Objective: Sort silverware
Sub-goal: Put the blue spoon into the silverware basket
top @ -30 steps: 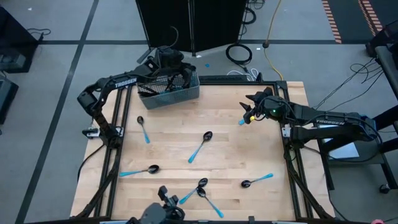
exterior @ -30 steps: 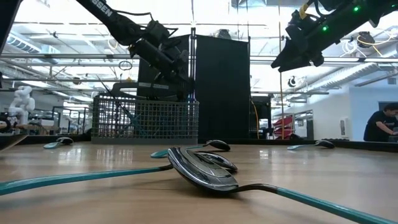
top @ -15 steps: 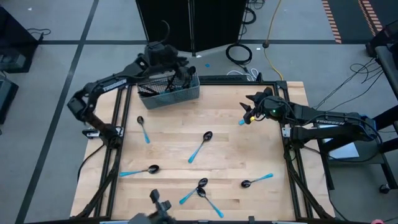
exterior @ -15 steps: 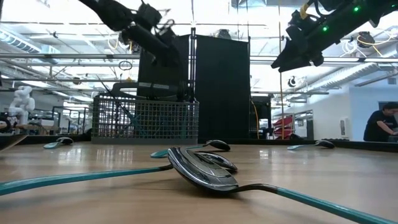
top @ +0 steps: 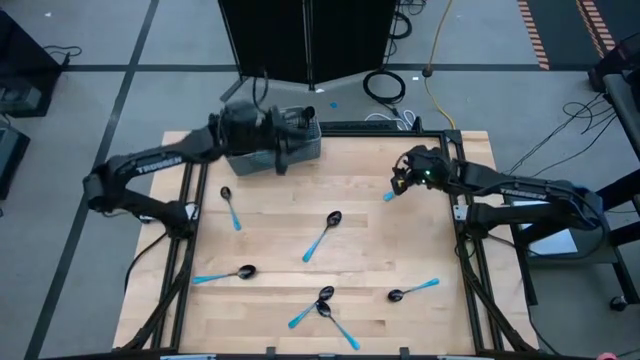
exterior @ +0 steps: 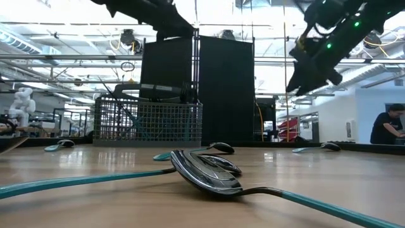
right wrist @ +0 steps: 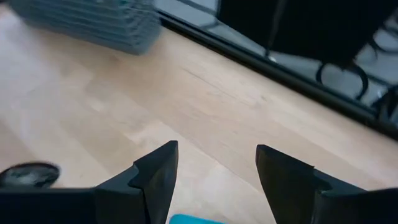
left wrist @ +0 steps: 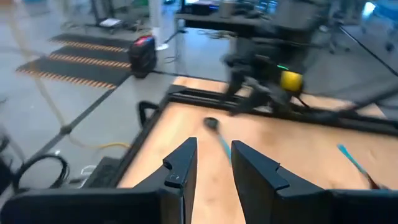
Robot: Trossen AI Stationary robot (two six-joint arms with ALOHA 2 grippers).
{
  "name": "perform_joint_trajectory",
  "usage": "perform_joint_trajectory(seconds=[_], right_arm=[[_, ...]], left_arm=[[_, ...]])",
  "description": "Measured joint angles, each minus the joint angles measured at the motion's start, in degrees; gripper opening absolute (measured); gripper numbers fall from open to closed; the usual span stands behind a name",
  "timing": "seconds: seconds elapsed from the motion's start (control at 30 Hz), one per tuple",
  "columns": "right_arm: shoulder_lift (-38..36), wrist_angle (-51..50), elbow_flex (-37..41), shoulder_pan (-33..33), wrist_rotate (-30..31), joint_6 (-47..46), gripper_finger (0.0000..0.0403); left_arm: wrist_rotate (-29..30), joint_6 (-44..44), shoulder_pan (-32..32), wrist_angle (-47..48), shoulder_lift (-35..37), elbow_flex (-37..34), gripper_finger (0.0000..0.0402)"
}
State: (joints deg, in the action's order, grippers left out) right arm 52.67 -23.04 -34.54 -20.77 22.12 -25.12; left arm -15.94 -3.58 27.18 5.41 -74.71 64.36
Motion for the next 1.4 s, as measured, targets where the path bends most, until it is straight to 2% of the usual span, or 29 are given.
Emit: perform_joint_trajectory(seconds=[0.17, 0.27, 0.33, 0.5, 0.77, 0.97, 1.17, 1.4], right_arm=[[3.9, 0.0, 0.0, -2.9, 0.0, -4.8, 0.0210], [6.5, 0.0, 0.0, -4.4, -0.1, -7.5, 0.0210], [8.3, -0.2, 0.0, -5.1, -0.1, -9.8, 0.0210], [14.0, -2.4, 0.0, -6.9, -0.2, -18.1, 0.0210], [22.3, -3.9, 0.0, -7.0, -1.7, -32.7, 0.0210], [24.0, -7.1, 0.0, -7.0, -1.4, -41.3, 0.0210], [24.2, -9.9, 0.0, -7.0, 0.8, -45.9, 0.0210], [26.8, -9.8, 0.0, -7.1, 3.6, -46.7, 0.0210]], left_arm=[[8.3, -1.4, -7.0, -9.0, 6.1, -10.9, 0.0095], [11.8, -0.8, -9.0, -19.0, 9.4, -17.9, 0.0095], [11.5, -0.3, -9.6, -26.8, 10.4, -21.6, 0.0095], [4.9, -2.0, -11.1, -41.8, 9.5, -26.5, 0.0095], [2.4, -4.5, -11.6, -41.2, 6.7, -27.4, 0.0095], [1.2, -4.8, -11.6, -41.1, 6.5, -27.4, 0.0095], [-4.4, -4.8, -11.6, -39.9, 6.5, -27.4, 0.0095], [-5.4, -4.3, -12.2, -40.4, 6.5, -27.4, 0.0095]])
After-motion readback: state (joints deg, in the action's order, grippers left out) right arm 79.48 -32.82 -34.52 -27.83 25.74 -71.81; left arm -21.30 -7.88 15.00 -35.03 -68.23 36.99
